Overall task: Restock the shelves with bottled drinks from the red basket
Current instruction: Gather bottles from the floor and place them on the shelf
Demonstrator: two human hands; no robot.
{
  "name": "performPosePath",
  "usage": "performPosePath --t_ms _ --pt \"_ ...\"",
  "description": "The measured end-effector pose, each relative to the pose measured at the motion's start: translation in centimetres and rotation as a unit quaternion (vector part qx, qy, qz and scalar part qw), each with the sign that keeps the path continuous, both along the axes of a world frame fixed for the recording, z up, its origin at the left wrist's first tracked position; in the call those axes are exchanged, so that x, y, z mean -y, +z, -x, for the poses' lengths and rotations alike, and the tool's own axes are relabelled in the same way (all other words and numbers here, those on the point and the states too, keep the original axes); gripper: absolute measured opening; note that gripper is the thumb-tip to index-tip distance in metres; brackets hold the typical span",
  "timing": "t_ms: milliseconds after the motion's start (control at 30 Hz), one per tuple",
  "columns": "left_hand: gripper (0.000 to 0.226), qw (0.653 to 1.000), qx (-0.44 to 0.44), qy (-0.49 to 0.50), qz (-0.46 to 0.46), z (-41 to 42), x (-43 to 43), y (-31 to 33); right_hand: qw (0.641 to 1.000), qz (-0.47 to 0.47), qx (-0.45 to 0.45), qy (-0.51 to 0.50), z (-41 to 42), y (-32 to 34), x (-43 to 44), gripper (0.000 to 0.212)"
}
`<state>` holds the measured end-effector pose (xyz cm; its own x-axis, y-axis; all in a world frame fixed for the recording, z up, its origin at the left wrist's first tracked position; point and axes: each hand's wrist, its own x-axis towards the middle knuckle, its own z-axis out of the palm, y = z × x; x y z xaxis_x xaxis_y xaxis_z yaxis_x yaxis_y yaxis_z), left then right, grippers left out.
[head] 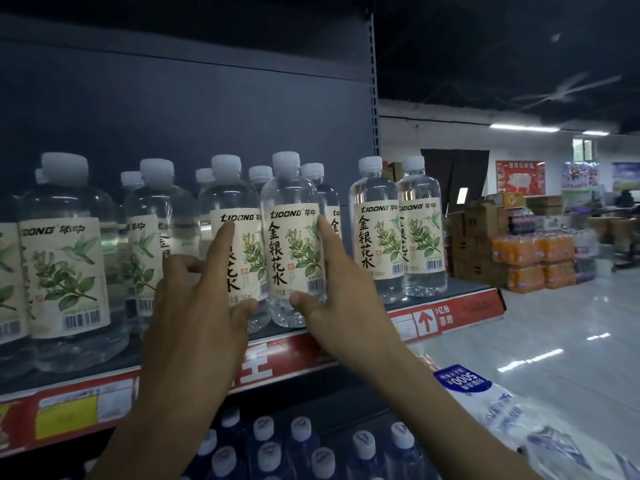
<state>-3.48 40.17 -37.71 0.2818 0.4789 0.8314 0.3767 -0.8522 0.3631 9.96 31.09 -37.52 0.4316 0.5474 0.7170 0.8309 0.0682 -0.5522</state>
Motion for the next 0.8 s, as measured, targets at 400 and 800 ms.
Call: performPosePath --t_ms 400,800 --pt "0.090 0.997 -0.060 0.048 -0.029 0.2 0.0 -0.2 1.000 0.022 0.003 -0.016 0.4 -0.5 -0.5 0.095" --pt "0.068 0.970 -0.223 0.070 -0.064 6.6 3.2 -2.5 0.982 0.131 0.101 -0.087 6.2 -1.7 5.1 0.061"
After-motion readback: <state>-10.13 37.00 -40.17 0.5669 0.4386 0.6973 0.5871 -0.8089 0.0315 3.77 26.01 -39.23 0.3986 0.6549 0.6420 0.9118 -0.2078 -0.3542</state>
